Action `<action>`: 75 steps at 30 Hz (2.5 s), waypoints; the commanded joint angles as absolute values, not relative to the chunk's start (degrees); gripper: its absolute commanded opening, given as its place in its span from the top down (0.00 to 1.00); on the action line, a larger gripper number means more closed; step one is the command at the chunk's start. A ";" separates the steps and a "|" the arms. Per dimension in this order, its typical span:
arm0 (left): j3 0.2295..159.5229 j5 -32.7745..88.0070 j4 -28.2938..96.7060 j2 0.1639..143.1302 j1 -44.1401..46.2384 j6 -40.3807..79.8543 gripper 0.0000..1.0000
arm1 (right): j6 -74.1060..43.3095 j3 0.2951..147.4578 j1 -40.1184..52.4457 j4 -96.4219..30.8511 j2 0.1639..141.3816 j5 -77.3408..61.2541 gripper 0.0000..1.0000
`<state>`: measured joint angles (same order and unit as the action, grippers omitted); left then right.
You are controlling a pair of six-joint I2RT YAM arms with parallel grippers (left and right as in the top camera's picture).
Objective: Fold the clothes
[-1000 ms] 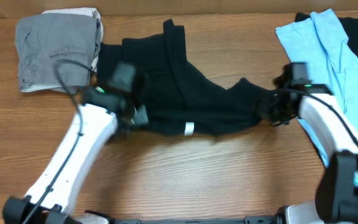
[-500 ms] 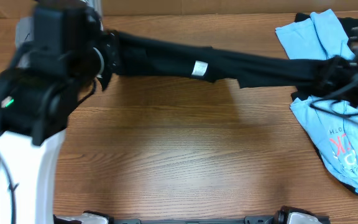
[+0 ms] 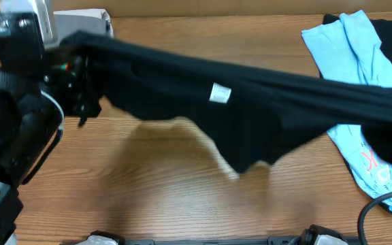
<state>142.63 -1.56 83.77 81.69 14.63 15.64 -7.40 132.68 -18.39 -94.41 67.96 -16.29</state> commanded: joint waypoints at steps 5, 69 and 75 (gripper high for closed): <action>139.37 -11.62 86.61 93.43 13.41 15.46 0.96 | -1.10 131.72 -19.84 -97.03 79.96 -9.82 0.96; 180.05 2.02 96.79 136.90 8.93 5.98 0.00 | -13.67 145.75 7.66 -97.08 126.17 -10.66 0.00; 180.02 4.16 96.79 132.14 4.95 5.98 0.00 | -18.55 131.59 14.02 -97.06 117.01 -5.54 0.00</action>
<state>178.67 2.35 96.66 136.84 7.03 7.05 -15.09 137.12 12.43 -96.90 123.02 -8.97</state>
